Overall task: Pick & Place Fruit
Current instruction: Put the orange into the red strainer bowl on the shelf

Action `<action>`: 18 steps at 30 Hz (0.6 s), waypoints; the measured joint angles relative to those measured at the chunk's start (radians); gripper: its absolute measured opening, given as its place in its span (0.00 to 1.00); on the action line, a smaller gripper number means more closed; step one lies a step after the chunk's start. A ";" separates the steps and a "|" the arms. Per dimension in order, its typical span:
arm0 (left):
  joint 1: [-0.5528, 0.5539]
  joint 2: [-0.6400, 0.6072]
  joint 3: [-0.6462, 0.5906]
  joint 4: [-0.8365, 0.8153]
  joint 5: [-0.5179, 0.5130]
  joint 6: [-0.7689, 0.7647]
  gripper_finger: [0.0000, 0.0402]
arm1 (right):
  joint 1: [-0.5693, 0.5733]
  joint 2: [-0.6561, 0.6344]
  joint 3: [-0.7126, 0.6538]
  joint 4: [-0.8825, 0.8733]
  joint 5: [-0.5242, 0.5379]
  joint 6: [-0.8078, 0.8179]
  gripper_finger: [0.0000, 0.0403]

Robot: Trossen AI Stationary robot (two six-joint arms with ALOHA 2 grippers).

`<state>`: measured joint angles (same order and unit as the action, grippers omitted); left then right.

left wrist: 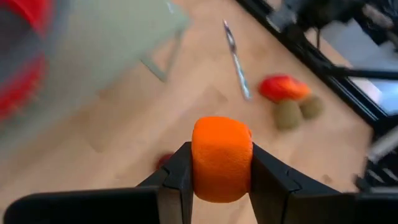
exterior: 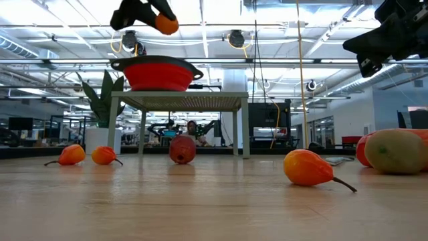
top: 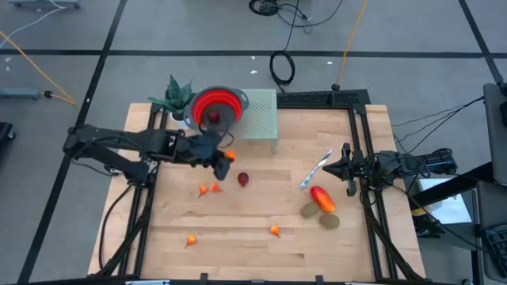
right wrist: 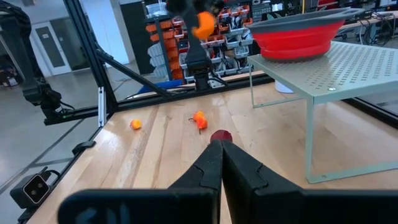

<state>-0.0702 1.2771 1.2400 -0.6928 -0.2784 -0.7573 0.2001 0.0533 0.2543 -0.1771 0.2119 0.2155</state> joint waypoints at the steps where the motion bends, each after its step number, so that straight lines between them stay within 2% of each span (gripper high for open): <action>1: 0.016 -0.004 0.000 0.000 -0.018 0.021 0.27 | 0.000 0.000 0.000 -0.001 0.000 0.000 0.00; 6: 0.096 -0.011 0.012 -0.010 -0.084 0.145 0.27 | 0.000 0.000 0.000 0.000 0.000 0.000 0.00; 18: 0.297 -0.002 0.150 -0.012 -0.160 0.522 0.27 | 0.000 0.000 0.000 0.000 0.000 0.000 0.00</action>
<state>0.2264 1.2751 1.3901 -0.7052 -0.4384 -0.2356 0.2001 0.0532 0.2543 -0.1772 0.2123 0.2155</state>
